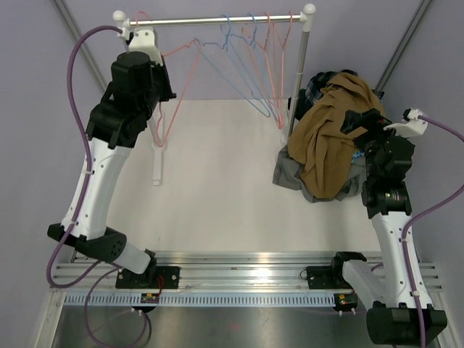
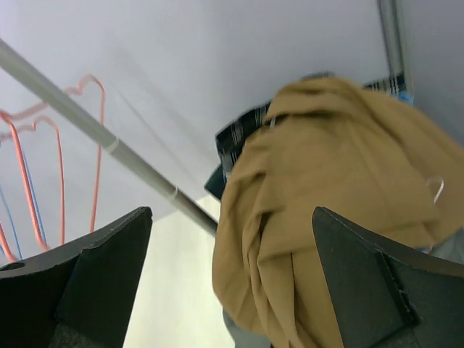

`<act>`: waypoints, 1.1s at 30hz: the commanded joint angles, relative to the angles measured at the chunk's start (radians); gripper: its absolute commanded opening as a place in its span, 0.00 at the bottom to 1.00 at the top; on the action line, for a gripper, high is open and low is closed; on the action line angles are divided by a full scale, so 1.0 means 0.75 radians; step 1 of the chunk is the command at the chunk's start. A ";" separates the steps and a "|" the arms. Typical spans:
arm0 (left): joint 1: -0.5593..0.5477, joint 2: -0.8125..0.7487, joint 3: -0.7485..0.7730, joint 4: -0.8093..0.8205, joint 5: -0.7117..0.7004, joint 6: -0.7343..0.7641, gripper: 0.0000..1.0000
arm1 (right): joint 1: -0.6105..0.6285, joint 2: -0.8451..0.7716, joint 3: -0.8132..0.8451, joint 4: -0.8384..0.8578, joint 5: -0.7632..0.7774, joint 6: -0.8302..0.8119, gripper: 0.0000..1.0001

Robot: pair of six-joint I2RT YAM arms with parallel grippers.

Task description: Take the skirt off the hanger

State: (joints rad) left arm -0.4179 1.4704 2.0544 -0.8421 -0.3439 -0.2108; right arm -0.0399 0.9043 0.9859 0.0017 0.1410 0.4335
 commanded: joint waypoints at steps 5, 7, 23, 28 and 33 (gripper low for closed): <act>-0.001 0.289 0.304 0.241 0.043 0.146 0.00 | 0.010 -0.136 -0.155 -0.162 -0.151 0.030 0.99; 0.003 0.383 0.355 0.270 0.033 0.166 0.00 | 0.016 -0.173 -0.177 -0.180 -0.153 0.027 0.99; 0.070 0.359 0.059 0.440 0.219 0.046 0.00 | 0.114 -0.197 -0.224 -0.158 -0.165 0.025 0.99; 0.070 0.273 -0.070 0.448 0.219 0.060 0.01 | 0.114 -0.203 -0.212 -0.180 -0.168 0.040 0.99; 0.070 0.226 -0.107 0.411 0.215 0.070 0.03 | 0.115 -0.234 -0.198 -0.229 -0.167 0.050 1.00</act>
State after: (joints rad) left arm -0.3676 1.7000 1.9957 -0.5526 -0.2020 -0.1585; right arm 0.0383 0.7555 0.8146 -0.1654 0.0319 0.4561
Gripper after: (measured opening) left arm 0.029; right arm 0.993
